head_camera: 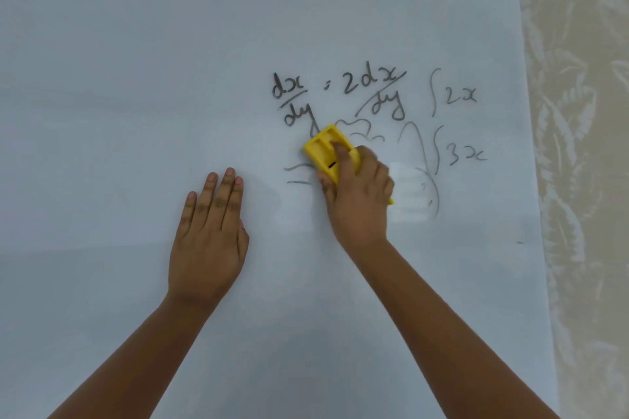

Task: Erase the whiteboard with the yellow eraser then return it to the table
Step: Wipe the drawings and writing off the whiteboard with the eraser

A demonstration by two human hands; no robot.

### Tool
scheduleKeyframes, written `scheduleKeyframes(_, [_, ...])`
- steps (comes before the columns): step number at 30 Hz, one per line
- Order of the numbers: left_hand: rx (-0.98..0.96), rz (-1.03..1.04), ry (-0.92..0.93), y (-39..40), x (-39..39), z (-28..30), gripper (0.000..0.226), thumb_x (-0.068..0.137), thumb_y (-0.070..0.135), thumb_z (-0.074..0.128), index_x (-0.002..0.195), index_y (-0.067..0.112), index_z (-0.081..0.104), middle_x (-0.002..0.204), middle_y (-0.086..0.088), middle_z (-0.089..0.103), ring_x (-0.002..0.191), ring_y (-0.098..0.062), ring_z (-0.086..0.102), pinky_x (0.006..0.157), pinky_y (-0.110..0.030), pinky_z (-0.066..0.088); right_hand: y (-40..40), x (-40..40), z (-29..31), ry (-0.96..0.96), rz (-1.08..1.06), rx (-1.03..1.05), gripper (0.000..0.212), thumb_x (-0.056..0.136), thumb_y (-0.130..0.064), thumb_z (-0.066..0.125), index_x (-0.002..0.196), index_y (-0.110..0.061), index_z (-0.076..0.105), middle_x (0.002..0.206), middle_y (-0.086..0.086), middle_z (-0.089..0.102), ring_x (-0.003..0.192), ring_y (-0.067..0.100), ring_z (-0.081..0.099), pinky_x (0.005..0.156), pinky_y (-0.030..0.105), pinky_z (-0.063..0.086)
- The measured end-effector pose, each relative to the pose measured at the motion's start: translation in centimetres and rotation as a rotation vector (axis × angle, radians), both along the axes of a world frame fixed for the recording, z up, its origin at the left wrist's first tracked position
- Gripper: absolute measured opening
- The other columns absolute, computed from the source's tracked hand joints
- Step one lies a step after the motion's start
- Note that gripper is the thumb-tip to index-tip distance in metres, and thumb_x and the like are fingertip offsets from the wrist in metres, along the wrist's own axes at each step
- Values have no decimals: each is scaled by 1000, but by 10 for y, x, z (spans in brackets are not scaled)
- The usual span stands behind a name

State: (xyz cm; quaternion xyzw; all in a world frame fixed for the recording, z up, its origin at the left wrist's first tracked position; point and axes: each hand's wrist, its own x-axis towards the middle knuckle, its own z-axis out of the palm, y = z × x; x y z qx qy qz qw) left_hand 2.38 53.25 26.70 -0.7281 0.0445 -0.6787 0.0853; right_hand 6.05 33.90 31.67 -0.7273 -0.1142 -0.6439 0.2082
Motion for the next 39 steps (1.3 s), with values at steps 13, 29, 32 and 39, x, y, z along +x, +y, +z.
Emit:
scheduleKeyframes(13, [-3,9,9,0,-1,-1,52,93,16,29,142,-1,32,149,-15,32,139,-30,25,113,-46,21,-12,5,10,53,-34,80,49,92,-42,47,135,-20,40,132,18,45,103,37,46,84,46,35])
scheduleKeyframes(29, [-3,29,3,0,-1,0,51,93,16,29,141,0,35,148,-15,34,138,-29,27,113,-43,19,38,-13,3,-28,-43,-30,46,86,-39,57,128,-23,49,124,15,54,97,34,53,82,45,41])
scheduleKeyframes(32, [-3,22,2,0,-2,0,51,92,15,29,141,0,36,148,-14,36,138,-29,28,112,-44,22,42,-16,-24,-106,-40,-185,45,82,-41,60,124,-26,52,117,10,59,92,31,57,78,43,45])
scheduleKeyframes(39, [7,25,6,1,0,0,52,93,17,28,141,0,34,148,-15,33,138,-29,27,113,-44,19,12,-4,23,13,-31,5,47,91,-41,49,134,-25,41,132,13,46,105,34,47,85,46,36])
